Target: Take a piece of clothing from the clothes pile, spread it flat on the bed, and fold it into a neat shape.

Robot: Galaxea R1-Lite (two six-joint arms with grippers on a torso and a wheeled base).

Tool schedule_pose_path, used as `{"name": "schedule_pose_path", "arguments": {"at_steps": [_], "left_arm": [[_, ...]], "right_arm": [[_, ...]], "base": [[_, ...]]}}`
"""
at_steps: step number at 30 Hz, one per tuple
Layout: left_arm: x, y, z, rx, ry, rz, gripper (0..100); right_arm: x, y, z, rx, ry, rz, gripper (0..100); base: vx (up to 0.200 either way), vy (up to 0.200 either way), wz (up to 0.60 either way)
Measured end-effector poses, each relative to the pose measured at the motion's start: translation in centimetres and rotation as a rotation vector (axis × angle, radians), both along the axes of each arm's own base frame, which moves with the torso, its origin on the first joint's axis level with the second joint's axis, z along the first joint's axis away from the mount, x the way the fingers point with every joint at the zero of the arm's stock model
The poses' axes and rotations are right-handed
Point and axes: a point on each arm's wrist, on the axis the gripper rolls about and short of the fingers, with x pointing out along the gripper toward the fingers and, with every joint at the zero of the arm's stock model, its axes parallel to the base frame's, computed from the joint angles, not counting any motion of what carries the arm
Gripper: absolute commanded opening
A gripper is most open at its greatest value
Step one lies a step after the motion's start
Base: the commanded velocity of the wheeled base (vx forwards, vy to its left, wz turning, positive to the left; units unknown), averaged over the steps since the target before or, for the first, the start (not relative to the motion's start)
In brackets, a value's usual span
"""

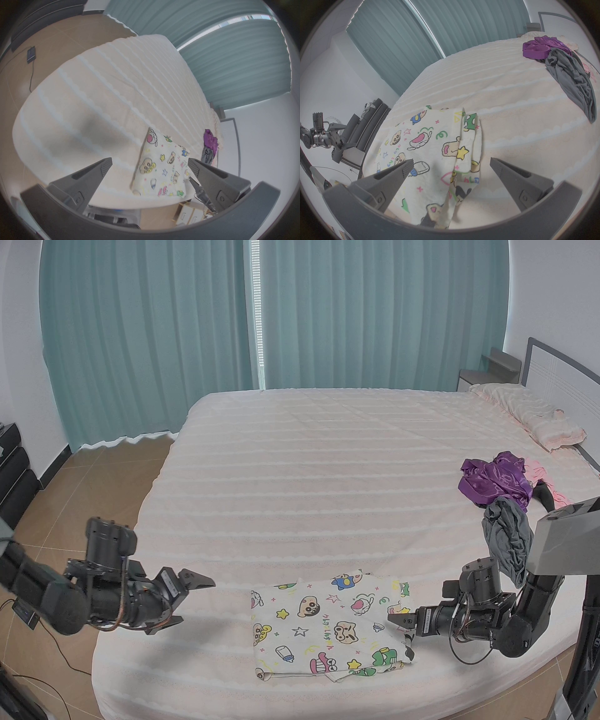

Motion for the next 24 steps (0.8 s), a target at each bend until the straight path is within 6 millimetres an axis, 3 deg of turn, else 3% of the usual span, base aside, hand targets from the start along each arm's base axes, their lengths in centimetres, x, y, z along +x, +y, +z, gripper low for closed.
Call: {"name": "schedule_pose_path", "arguments": {"at_steps": [6, 10, 16, 24], "left_arm": [[4.7, -3.5, -3.7, 0.077, -0.146, -0.057, 100], [6.3, -6.4, -5.9, 0.129, -0.197, -0.129, 100], [5.9, -8.7, -8.6, 0.213, -0.186, -0.255, 100], [4.7, -10.0, -10.0, 0.258, -0.166, -0.344, 100]], "right_arm": [[1.6, 0.4, -1.5, -0.005, 0.018, -0.013, 100], [2.5, 0.8, -2.4, 0.004, 0.028, -0.018, 100], [3.5, 1.8, -3.5, 0.039, 0.046, -0.027, 100], [3.6, 3.0, -4.1, 0.1, 0.074, -0.033, 100]], "base": [[0.0, 0.0, 0.0], [0.0, 0.0, 0.0], [0.0, 0.0, 0.0], [0.0, 0.0, 0.0]]}}
